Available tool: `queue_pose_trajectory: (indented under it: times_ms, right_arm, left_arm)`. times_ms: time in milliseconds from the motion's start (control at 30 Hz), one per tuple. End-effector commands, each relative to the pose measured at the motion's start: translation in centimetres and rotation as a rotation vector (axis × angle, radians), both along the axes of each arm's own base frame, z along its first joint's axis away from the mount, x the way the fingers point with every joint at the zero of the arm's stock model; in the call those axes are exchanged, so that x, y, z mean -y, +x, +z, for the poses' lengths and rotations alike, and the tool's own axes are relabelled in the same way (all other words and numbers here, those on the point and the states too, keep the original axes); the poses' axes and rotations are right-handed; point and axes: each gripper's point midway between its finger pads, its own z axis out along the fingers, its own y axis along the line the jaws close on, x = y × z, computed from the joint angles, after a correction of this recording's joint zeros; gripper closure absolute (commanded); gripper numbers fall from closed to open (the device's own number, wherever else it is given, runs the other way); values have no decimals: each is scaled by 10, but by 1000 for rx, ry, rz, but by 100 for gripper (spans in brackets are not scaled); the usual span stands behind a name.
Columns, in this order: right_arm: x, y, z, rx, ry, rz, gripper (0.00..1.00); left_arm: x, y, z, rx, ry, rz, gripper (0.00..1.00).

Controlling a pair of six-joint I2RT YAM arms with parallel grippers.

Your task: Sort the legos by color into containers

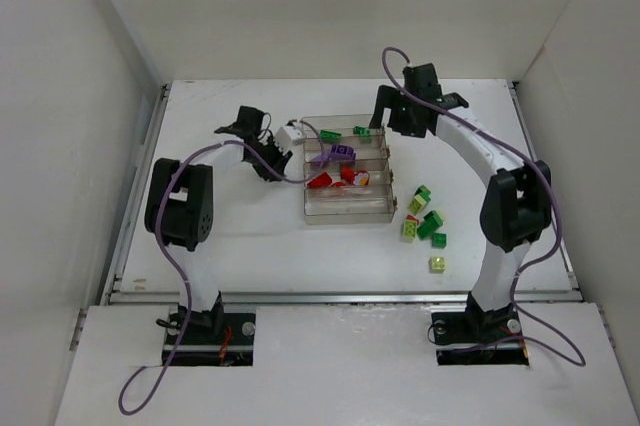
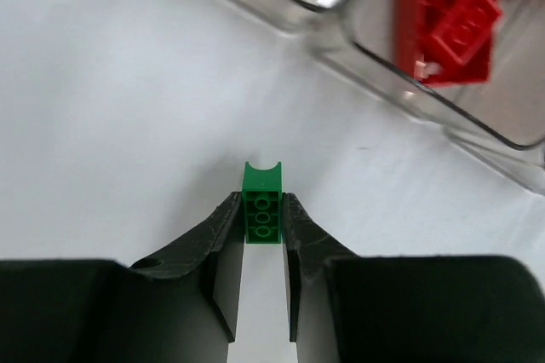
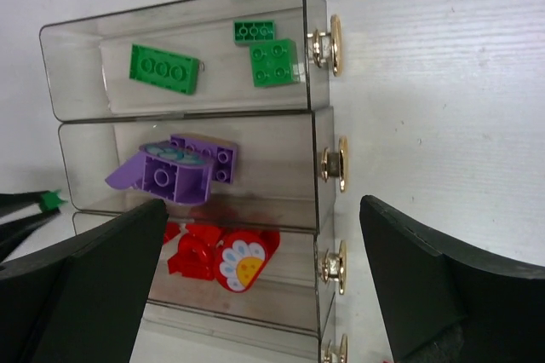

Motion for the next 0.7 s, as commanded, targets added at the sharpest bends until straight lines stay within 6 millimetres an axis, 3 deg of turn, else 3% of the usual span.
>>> queue_pose_trajectory:
  times_ms: [0, 100, 133, 200, 233, 433, 467, 500, 667]
  right_arm:
    - [-2, 25, 28, 84, 37, 17, 0]
    - [0, 36, 36, 100, 41, 6, 0]
    - [5, 41, 32, 95, 39, -5, 0]
    - [4, 45, 34, 103, 41, -5, 0]
    - [7, 47, 28, 90, 44, -8, 0]
    - [23, 50, 20, 62, 4, -32, 0]
    - [27, 50, 28, 79, -16, -39, 0]
    - [29, 50, 28, 81, -22, -45, 0]
    - [44, 46, 31, 74, -42, -68, 0]
  left_arm:
    - [-1, 45, 55, 132, -22, 68, 100]
    - [9, 70, 90, 222, -82, 86, 100]
    - [21, 85, 110, 286, -109, 79, 100]
    - [43, 94, 117, 304, -140, 53, 100]
    - [53, 104, 131, 346, -164, 35, 100]
    - [96, 136, 110, 318, -247, 30, 100]
    - [105, 142, 117, 339, -257, 18, 100]
    - [106, 145, 102, 312, -247, 20, 100]
    - [120, 143, 93, 331, -219, -27, 99]
